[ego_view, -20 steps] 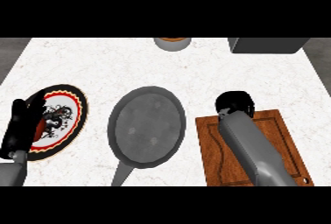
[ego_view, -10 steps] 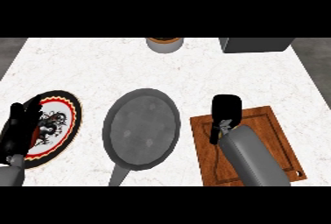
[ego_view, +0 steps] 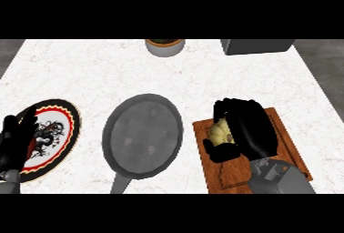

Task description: Pick the squash from the cutting board and place it in the pan

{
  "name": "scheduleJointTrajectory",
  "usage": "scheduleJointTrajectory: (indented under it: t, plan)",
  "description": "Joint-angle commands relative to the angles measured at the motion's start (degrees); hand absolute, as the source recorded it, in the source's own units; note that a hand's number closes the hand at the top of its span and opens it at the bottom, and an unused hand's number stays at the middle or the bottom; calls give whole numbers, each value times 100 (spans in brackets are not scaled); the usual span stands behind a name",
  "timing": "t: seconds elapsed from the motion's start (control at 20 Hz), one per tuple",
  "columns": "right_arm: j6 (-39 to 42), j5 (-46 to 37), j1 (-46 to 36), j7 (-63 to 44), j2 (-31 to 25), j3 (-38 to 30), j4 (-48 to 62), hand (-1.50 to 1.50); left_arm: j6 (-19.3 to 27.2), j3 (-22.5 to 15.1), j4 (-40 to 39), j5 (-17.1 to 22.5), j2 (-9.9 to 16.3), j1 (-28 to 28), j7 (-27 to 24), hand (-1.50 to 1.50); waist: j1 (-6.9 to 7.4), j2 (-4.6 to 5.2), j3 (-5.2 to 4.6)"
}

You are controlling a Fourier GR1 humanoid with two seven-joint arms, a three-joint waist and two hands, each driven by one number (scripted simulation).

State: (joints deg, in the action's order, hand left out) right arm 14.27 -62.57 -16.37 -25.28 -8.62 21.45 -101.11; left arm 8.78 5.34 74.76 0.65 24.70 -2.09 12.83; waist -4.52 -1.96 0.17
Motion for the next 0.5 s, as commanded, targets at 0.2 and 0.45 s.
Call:
scheduleJointTrajectory:
  t: [0.2,0.45]
  plan:
    - [-439,275,1687,419,-394,152,-2480,150,-394,62,-106,44,156,-361,-13,0,351,181,-17]
    - [-864,-487,1121,-253,815,1142,-1559,150,-44,-206,386,-258,-226,-448,414,0,470,194,-17]
